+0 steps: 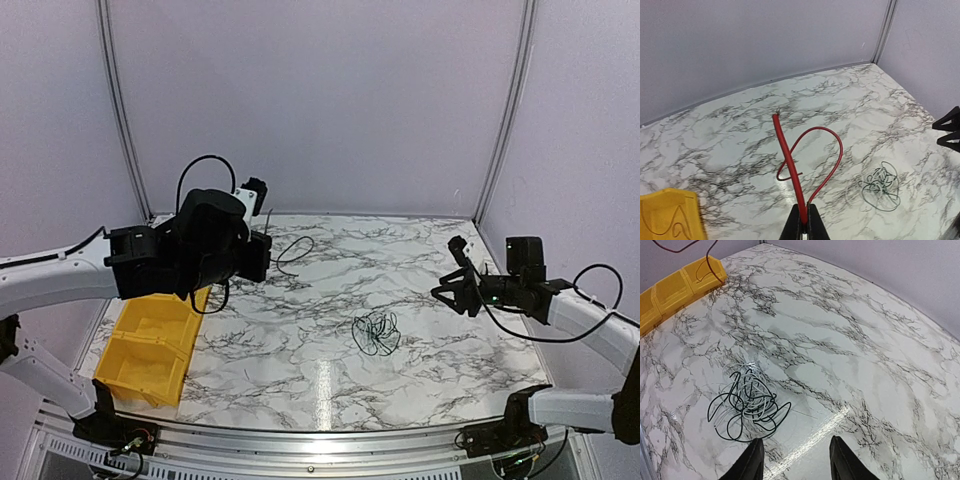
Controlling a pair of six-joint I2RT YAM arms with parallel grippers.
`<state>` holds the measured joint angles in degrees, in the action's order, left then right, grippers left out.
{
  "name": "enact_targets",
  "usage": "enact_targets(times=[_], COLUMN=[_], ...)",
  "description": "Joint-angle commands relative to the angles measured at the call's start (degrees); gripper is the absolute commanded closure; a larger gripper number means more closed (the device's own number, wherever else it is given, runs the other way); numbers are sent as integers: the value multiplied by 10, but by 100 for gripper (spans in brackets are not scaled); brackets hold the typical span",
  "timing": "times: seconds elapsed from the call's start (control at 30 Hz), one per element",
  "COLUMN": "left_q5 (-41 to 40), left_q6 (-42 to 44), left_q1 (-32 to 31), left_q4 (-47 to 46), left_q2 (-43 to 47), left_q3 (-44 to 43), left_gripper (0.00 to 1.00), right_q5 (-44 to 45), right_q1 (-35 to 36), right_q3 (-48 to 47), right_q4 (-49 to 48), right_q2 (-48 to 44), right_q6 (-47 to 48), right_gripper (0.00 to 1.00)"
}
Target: Untangle the cables
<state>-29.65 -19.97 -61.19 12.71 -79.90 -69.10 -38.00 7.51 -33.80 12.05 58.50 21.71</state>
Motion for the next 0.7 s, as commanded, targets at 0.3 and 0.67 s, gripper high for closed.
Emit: enact_targets(times=[0.3,0.67], left_q5=[-159,-92], left_q6=[120,95], left_q1=[93,209], left_q4=[273,300], left_q2=[139,141], left_q3=[-4,46], left_gripper=[100,100], right_q5=[-33,-51], right_q1=[-94,-95], right_q3=[-20,-15], right_q4=[30,34], right_q2=[54,-3], right_q6=[55,61], right_gripper=[45,41])
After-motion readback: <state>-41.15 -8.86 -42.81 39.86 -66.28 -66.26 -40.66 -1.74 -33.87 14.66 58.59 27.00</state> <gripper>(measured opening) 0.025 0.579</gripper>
